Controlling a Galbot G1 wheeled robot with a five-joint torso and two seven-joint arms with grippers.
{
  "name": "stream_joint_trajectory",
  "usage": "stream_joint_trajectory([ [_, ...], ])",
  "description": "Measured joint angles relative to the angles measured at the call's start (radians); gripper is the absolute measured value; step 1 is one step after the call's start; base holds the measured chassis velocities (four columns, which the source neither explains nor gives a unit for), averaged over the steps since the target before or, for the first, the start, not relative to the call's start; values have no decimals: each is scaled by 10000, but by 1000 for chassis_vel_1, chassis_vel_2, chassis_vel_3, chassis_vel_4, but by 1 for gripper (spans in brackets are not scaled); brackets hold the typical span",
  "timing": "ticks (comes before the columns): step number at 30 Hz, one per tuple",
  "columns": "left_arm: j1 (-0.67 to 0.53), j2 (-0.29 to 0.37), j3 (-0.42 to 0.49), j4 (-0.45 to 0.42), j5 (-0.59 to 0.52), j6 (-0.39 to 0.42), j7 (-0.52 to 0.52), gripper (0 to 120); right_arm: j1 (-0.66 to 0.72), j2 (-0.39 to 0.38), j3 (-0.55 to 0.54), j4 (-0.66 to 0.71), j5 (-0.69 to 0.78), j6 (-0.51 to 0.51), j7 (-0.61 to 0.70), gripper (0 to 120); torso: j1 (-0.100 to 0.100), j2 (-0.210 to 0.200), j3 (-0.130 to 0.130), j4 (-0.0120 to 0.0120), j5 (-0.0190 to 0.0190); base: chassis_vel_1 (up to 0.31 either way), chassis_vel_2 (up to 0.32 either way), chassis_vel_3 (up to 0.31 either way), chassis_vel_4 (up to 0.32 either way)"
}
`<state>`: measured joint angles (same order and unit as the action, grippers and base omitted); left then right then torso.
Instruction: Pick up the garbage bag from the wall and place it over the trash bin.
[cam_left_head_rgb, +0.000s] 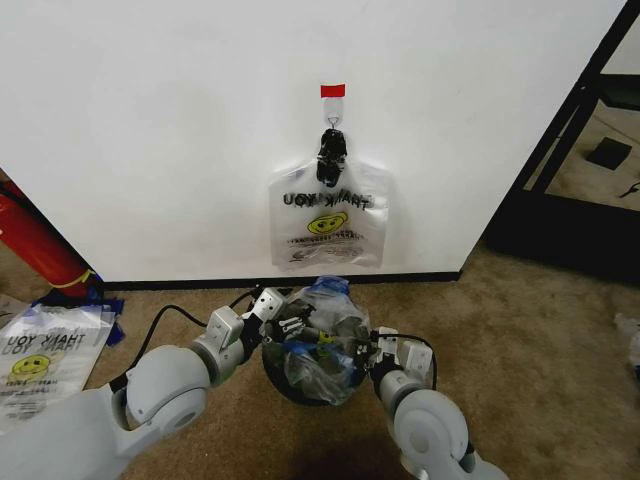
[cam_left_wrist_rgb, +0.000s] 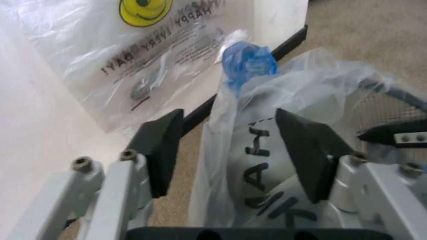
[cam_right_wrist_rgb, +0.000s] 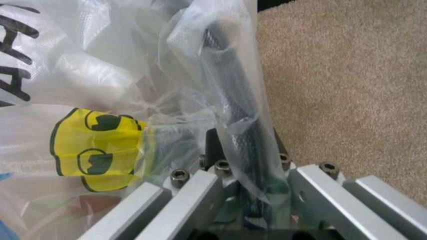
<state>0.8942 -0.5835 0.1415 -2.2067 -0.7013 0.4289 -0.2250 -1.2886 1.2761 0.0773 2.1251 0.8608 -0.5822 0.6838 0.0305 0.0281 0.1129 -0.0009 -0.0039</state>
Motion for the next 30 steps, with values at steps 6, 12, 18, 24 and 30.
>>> stream_joint_trajectory([
  [6,72,-34,10,84,66,-12,66,34,6,28,-24,0,21,-6,93,0,0,0,0,0,0,0,0,0,0],
  [12,116,-90,55,137,161,-80,71,10,-17,70,-76,-13,14,-7,140,0,0,0,0,0,0,0,0,0,0],
  [18,-28,-208,11,215,-59,-121,-41,0,-63,51,-75,18,1,-11,143,0,0,0,0,1,0,0,0,0,0],
  [24,-282,-275,-61,234,-820,81,-412,0,-174,40,-72,46,-85,-10,115,0,0,0,0,0,1,0,0,0,0],
  [30,-595,-313,-102,731,-2048,733,-999,0,-370,2,-86,202,-250,36,-82,0,0,0,0,1,0,0,0,0,0],
])
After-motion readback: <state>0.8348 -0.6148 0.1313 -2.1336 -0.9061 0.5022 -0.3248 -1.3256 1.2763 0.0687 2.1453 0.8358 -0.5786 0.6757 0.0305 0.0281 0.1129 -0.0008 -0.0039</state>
